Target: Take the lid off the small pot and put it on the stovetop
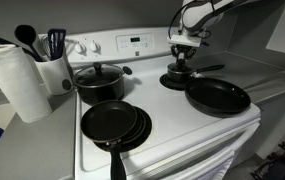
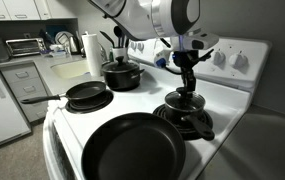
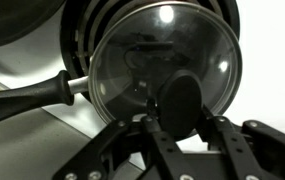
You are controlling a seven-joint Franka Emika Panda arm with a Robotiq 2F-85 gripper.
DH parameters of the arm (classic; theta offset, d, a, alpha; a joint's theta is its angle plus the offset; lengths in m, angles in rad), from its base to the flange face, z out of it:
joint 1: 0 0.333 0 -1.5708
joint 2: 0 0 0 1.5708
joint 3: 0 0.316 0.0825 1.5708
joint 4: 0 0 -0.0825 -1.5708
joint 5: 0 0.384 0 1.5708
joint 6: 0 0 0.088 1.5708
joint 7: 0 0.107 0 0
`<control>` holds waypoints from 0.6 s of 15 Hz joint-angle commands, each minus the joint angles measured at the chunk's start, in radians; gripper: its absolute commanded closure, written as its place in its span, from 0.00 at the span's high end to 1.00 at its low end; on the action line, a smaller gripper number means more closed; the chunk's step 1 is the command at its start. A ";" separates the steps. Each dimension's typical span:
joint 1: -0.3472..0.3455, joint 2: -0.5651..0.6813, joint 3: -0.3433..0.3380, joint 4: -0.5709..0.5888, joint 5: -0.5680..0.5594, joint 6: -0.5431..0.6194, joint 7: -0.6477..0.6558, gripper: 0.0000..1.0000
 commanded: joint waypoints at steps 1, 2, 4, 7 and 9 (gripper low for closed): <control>0.018 -0.003 -0.018 0.010 -0.039 -0.008 -0.038 0.14; 0.019 -0.002 -0.017 0.012 -0.044 -0.008 -0.038 0.14; 0.017 -0.001 -0.010 0.015 -0.035 -0.013 -0.052 0.14; 0.020 -0.005 -0.007 0.012 -0.032 -0.015 -0.071 0.14; 0.026 -0.031 -0.008 -0.005 -0.036 -0.019 -0.079 0.14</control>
